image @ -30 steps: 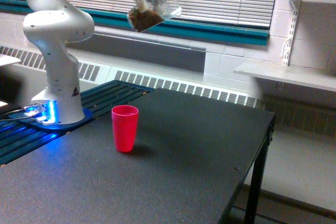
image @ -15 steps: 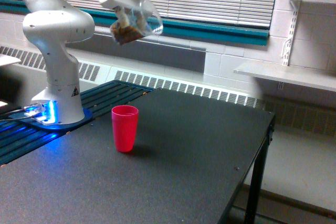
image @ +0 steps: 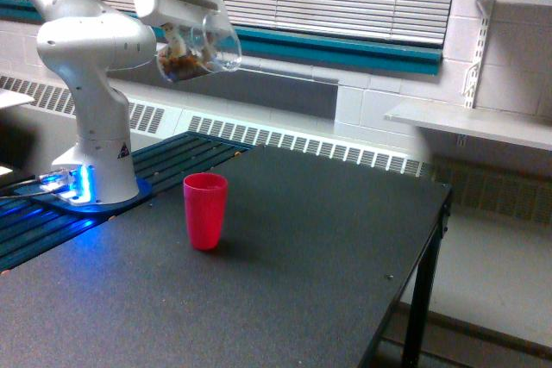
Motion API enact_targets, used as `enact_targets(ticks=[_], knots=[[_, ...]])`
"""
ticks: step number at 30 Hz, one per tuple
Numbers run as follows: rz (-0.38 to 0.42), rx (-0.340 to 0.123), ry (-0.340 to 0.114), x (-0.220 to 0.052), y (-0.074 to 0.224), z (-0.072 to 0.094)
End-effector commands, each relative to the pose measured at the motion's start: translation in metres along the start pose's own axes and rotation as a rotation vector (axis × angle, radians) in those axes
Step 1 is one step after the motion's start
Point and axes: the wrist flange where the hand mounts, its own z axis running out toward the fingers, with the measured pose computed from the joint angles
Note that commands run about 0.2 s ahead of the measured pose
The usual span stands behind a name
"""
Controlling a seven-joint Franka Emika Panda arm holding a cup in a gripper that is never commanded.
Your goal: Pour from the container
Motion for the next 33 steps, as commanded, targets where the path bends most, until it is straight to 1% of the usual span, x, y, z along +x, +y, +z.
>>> enact_targets(ticks=[1, 8, 16, 26, 33], knots=[[-0.001, -0.039, -0.041, -0.017, 0.010, 0.012], [-0.028, -0.060, -0.075, -0.025, 0.008, 0.013], [-0.049, -0.073, -0.110, -0.033, 0.000, 0.020], [-0.058, -0.094, -0.138, -0.038, -0.005, 0.030], [-0.054, -0.113, -0.151, -0.040, -0.003, 0.033]])
